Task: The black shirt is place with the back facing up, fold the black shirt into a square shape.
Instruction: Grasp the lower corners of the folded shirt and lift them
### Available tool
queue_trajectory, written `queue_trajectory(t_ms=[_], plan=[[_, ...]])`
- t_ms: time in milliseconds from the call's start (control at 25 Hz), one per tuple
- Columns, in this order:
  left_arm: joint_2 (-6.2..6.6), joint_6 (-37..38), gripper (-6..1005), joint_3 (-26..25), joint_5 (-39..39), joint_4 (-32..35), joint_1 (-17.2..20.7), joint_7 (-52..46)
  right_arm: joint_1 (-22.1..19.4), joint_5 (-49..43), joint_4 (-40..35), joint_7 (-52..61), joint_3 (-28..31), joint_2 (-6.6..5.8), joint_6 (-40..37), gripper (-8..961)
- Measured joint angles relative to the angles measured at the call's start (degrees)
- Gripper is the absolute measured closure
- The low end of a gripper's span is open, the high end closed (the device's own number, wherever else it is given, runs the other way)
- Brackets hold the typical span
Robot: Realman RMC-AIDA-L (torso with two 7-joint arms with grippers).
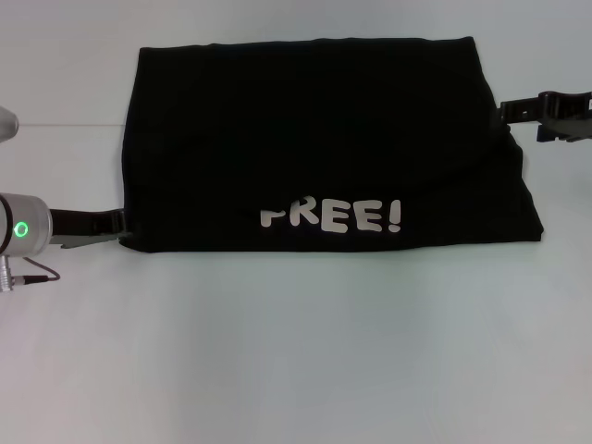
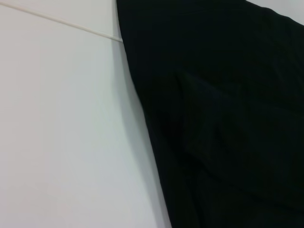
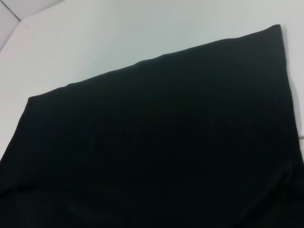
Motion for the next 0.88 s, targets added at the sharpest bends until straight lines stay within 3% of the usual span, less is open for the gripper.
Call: queue_trajectory(t_ms=[240, 480, 880], plan=[[0.78, 3.84, 917, -1.08, -0.09, 0.06, -0.65, -0.54, -0.57, -0.42, -0.31, 0.04, -0.38, -0.95, -3.97, 78], [2.19, 8.38, 997, -5.46, -0.21, 0.26, -2.10, -1.45, -2.01, -4.11, -0.68, 0.25, -0.33, -2.00, -8.07, 86], [2.53, 7.79, 996, -5.99, -0.21, -0.02, -3.12, -2.76, -3.70, -6.36, 0.04, -1.27, -0.95, -1.47, -5.94, 99]])
